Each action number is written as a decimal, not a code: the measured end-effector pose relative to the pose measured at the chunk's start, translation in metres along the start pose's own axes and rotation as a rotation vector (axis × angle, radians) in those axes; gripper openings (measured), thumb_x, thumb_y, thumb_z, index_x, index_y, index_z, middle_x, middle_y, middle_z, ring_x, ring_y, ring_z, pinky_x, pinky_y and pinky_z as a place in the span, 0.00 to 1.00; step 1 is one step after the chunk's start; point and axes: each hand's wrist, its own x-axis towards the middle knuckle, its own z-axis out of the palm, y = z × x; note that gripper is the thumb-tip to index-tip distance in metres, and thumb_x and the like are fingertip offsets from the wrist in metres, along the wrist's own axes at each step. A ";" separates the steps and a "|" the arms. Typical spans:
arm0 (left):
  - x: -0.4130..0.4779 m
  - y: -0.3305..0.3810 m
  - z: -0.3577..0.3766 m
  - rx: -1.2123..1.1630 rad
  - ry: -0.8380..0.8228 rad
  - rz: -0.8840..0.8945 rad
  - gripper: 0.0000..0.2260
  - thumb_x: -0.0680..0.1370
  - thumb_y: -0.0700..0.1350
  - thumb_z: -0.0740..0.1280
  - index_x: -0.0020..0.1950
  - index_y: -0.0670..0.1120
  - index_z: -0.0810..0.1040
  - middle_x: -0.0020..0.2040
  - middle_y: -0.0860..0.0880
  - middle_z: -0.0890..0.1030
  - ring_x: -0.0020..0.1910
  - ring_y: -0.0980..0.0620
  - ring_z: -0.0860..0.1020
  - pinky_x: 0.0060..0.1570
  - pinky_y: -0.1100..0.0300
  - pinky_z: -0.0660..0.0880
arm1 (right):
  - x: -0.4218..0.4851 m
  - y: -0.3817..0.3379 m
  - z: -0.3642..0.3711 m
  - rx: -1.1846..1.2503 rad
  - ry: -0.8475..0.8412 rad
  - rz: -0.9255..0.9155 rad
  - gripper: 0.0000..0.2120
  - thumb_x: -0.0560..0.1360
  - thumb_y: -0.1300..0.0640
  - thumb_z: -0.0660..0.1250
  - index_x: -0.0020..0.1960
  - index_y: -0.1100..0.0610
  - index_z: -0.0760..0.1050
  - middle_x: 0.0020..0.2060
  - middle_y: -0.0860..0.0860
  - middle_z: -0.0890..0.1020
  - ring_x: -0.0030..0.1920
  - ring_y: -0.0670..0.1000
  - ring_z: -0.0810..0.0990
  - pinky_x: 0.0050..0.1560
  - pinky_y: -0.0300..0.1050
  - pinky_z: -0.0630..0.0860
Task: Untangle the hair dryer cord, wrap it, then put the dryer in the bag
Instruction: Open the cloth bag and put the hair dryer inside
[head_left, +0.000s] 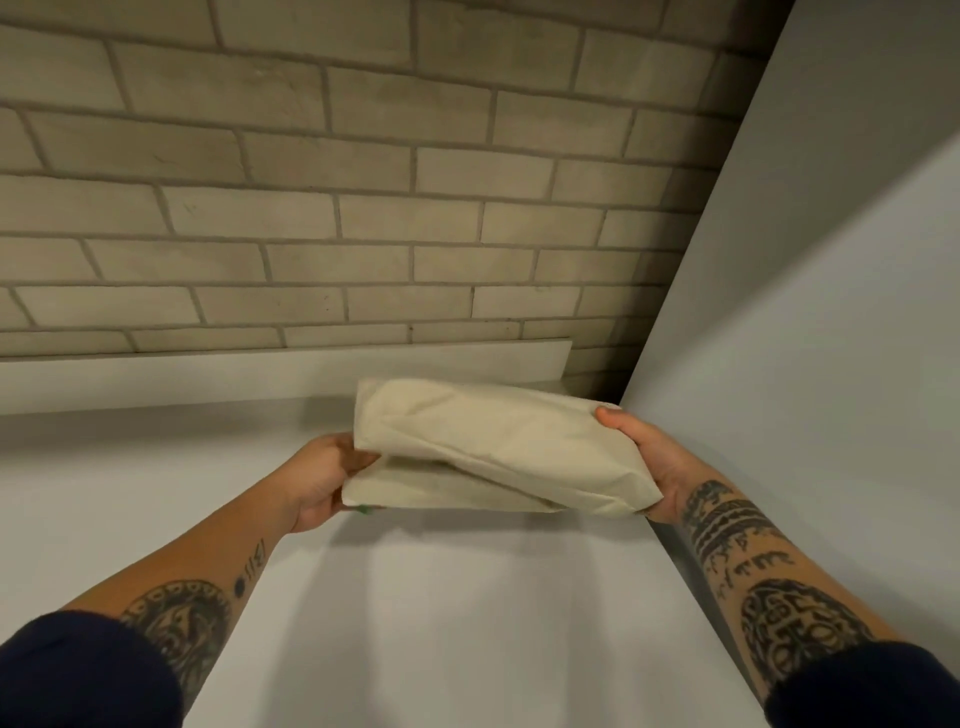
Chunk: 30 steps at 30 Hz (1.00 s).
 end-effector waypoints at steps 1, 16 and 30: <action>-0.002 -0.004 0.001 0.019 0.036 -0.039 0.11 0.84 0.37 0.61 0.61 0.41 0.81 0.54 0.39 0.86 0.47 0.41 0.85 0.42 0.49 0.84 | 0.002 0.007 0.002 -0.032 -0.004 0.007 0.31 0.64 0.40 0.78 0.64 0.50 0.80 0.58 0.58 0.84 0.61 0.63 0.82 0.66 0.64 0.74; -0.030 -0.072 -0.025 0.337 0.141 -0.585 0.15 0.81 0.45 0.57 0.46 0.40 0.80 0.38 0.43 0.85 0.38 0.43 0.84 0.42 0.54 0.80 | 0.036 0.077 0.020 -0.327 0.100 0.045 0.41 0.60 0.36 0.81 0.66 0.55 0.75 0.55 0.53 0.85 0.53 0.55 0.85 0.51 0.51 0.83; -0.021 -0.127 0.039 1.636 -0.033 0.420 0.33 0.76 0.73 0.35 0.78 0.64 0.32 0.83 0.52 0.40 0.83 0.43 0.46 0.78 0.39 0.48 | 0.021 0.119 0.010 -1.444 0.093 -0.683 0.37 0.74 0.26 0.56 0.79 0.35 0.52 0.81 0.38 0.46 0.81 0.46 0.41 0.78 0.56 0.52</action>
